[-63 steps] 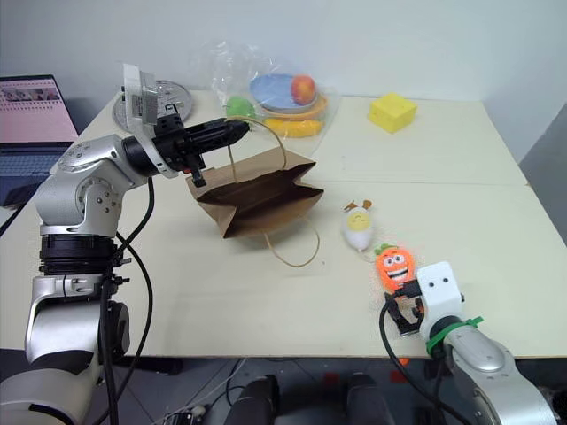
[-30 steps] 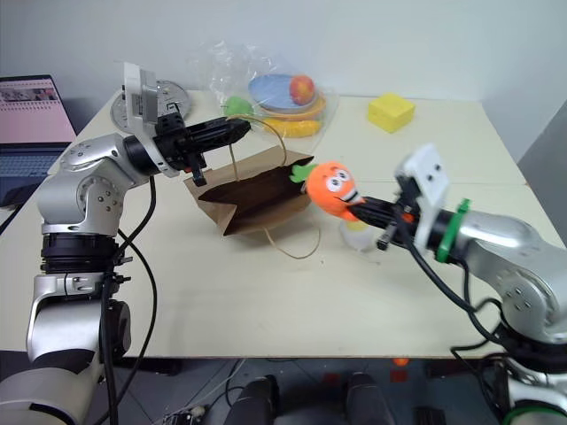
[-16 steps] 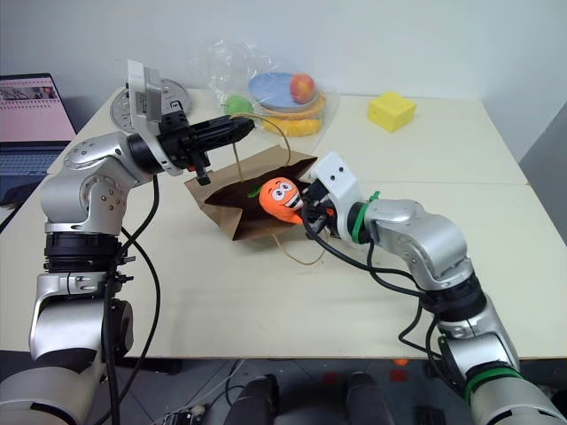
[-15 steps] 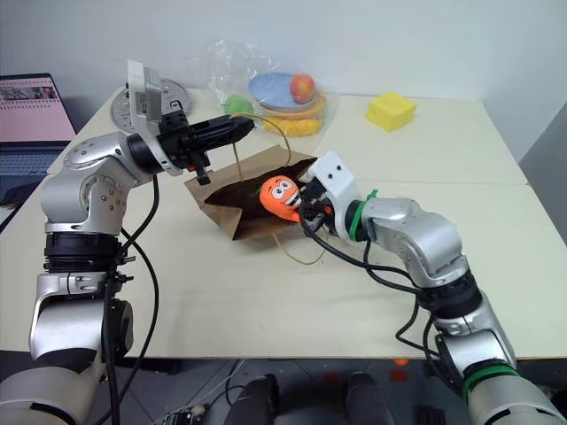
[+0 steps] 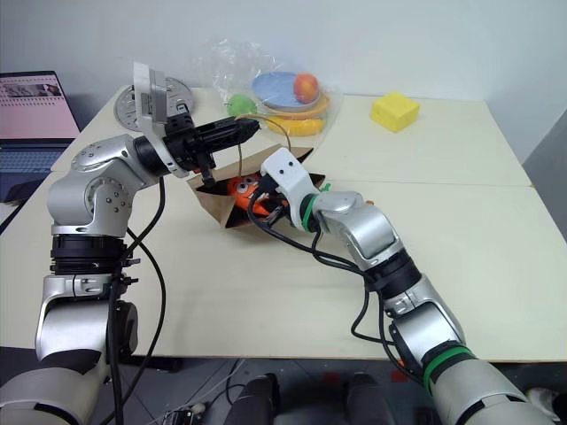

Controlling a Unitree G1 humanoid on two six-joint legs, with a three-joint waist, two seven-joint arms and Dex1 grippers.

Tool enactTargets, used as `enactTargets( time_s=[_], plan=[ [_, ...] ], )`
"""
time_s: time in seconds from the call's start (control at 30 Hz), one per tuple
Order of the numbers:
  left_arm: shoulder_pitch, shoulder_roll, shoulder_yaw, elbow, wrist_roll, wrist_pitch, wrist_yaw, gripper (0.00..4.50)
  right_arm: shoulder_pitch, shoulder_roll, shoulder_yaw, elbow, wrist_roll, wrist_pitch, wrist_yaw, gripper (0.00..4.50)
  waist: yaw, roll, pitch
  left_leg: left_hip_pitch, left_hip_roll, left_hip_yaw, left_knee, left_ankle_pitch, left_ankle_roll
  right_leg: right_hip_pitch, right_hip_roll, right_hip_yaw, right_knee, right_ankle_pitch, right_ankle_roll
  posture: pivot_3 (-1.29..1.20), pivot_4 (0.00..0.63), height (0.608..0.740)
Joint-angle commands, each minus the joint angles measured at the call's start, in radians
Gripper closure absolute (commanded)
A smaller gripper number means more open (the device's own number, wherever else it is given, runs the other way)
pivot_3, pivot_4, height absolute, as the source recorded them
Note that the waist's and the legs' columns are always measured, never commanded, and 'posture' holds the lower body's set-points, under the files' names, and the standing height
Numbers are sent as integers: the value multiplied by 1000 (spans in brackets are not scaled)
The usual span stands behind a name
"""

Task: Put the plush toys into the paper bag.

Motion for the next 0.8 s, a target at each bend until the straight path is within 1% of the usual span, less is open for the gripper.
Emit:
enactTargets(
  time_s=[0.03,0.1,0.17,0.27,0.33,0.43,0.47,0.63,0.67,0.73,0.8],
  plan=[
    [3,8,22,-77,-38,19,-2,4500,-41,60,-39,70,-27,-78,-32,4248,-2,0,0,0,0,0,0,0,0,0,0,0,0,0,0,0,150,740],
    [4,11,23,-86,-43,27,2,4500,-40,71,-56,85,-32,-92,-29,3783,-2,0,0,0,0,0,0,0,0,0,0,0,0,0,0,0,150,740],
    [7,14,24,-93,-45,30,7,4500,-30,73,-68,76,-31,-96,-22,3115,-3,0,0,0,0,0,0,0,0,0,0,0,0,0,0,0,150,740],
    [5,21,26,-87,-39,27,9,4500,2,41,-89,-6,-24,-77,-5,2005,2,0,0,0,0,0,0,0,0,0,0,0,0,0,0,0,150,740],
    [10,24,24,-93,-39,29,7,4500,45,-5,-112,-124,-7,-47,6,1289,3,0,0,0,0,0,0,0,0,0,0,0,0,0,0,0,150,740],
    [16,27,24,-102,-42,33,7,4500,92,-43,-138,-251,12,-4,5,255,3,0,0,0,0,0,0,0,0,0,0,0,0,0,0,0,150,740],
    [17,28,24,-103,-43,33,8,4500,113,-55,-158,-313,27,29,-3,9,1,0,0,0,0,0,0,0,0,0,0,0,0,0,0,0,150,740],
    [24,36,28,-110,-47,37,5,4500,199,-86,-228,-534,65,115,-48,9,-1,0,0,0,0,0,-1,0,0,0,0,0,0,0,0,0,150,740],
    [24,38,28,-108,-46,37,4,4500,278,-113,-269,-621,55,140,-79,9,-2,0,0,0,0,0,0,0,0,0,0,0,0,0,0,0,150,740],
    [22,40,27,-104,-44,36,4,4500,374,-147,-317,-727,44,175,-118,9,7,0,0,0,0,0,-1,0,0,0,0,0,0,0,0,0,150,740],
    [23,43,28,-104,-44,35,2,4500,436,-176,-312,-774,19,186,-146,9,8,0,0,0,0,-1,-1,0,0,1,0,-1,-1,0,0,0,150,740]
  ],
)
